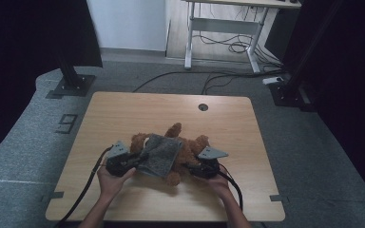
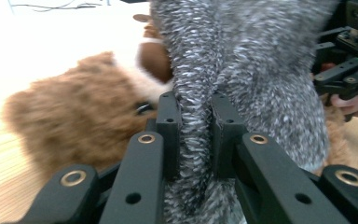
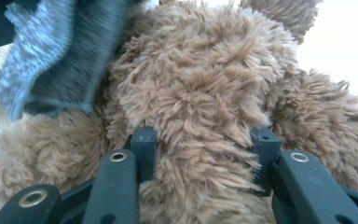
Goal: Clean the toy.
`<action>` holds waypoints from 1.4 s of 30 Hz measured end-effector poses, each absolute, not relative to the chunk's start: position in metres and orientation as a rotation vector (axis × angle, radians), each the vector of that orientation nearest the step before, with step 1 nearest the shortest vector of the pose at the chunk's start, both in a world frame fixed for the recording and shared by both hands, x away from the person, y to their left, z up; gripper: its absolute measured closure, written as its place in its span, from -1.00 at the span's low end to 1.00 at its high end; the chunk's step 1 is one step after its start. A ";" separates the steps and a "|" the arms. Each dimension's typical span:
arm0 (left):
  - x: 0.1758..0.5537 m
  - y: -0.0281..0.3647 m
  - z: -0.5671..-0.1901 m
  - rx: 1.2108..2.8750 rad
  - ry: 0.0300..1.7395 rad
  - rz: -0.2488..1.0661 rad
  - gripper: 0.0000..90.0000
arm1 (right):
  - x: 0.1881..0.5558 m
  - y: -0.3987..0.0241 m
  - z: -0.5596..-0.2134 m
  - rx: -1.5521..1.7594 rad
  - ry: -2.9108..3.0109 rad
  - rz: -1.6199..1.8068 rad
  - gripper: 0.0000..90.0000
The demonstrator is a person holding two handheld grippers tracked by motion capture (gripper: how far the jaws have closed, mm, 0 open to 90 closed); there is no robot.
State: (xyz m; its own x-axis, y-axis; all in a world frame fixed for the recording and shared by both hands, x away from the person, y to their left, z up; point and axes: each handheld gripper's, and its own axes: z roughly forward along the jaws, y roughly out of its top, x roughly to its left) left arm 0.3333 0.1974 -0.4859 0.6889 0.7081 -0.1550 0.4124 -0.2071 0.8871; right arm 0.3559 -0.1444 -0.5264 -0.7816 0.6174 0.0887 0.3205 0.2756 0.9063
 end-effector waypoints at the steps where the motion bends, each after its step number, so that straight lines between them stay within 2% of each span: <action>1: 0.333 0.203 -0.486 1.828 0.901 0.361 0.70 | 0.356 -0.144 -0.527 0.862 2.266 1.513 0.26; 3: 0.334 0.214 -0.487 1.827 0.940 0.393 0.70 | 0.356 -0.145 -0.527 0.860 2.268 1.515 0.26; 6: 0.339 0.232 -0.497 1.809 1.007 0.341 0.70 | 0.356 -0.145 -0.527 0.855 2.269 1.514 0.26; 11: 0.352 0.251 -0.517 1.811 1.116 0.331 0.70 | 0.356 -0.145 -0.527 0.854 2.270 1.513 0.26; 21: 0.381 0.251 -0.540 1.868 1.207 0.287 0.70 | 0.356 -0.144 -0.528 0.855 2.266 1.519 0.26; 24: 0.380 0.254 -0.538 1.845 1.212 0.271 0.70 | 0.356 -0.145 -0.528 0.853 2.266 1.520 0.26; 28: 0.365 0.257 -0.516 1.783 1.157 0.319 0.70 | 0.355 -0.146 -0.528 0.838 2.269 1.522 0.27; 31: 0.350 0.246 -0.485 1.751 1.047 0.352 0.70 | 0.354 -0.145 -0.527 0.823 2.270 1.517 0.27; 35: 0.343 0.210 -0.457 1.755 0.910 0.344 0.70 | 0.354 -0.145 -0.527 0.820 2.281 1.522 0.26; 42: 0.370 0.130 -0.447 1.827 0.815 0.214 0.70 | 0.354 -0.144 -0.527 0.821 2.286 1.519 0.26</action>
